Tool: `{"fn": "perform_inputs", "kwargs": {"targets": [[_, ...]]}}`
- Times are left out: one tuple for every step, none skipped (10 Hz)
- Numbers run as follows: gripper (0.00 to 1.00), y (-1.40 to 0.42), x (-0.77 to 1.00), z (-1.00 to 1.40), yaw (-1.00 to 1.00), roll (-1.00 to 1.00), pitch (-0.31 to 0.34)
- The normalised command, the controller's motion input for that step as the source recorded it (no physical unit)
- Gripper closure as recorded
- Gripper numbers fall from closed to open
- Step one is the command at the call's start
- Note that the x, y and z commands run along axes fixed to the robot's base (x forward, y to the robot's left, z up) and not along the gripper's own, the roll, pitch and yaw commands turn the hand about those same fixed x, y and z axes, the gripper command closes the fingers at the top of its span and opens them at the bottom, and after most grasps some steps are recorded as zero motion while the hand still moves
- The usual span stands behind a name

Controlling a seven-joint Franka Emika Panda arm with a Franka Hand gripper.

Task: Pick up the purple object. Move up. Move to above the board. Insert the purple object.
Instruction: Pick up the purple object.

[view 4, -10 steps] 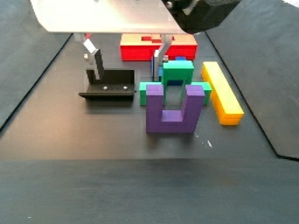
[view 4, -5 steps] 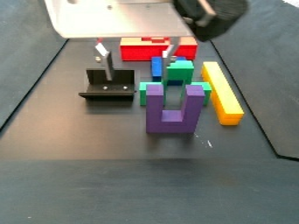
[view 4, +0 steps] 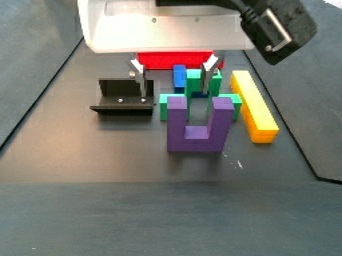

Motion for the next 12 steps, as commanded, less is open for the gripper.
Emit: {"fn": "perform_inputs", "kwargs": {"targets": [[0.0,0.0,0.19,-0.25,-0.06,0.24,0.0],[0.0,0.02,0.13,-0.27,-0.1,0.28,0.013],[0.0,0.09,0.05,-0.28,-0.12,0.29,0.021],[0.0,0.14,-0.07,-0.21,-0.12,0.26,0.041],[0.0,0.13,-0.28,-0.18,-0.14,0.18,0.03],[0.0,0.0,-0.17,-0.24,-0.05,0.15,0.0],[0.0,0.0,-0.04,-0.35,0.0,0.14,0.0],[0.0,-0.07,0.0,-0.35,0.0,0.09,0.0],[0.0,-0.03,0.0,-0.22,0.0,0.06,0.0],[0.0,-0.06,-0.01,-0.16,0.0,0.02,0.0],[0.0,-0.01,-0.05,0.0,0.0,0.0,0.0],[0.0,0.0,0.0,0.0,0.0,0.02,0.0]]}}
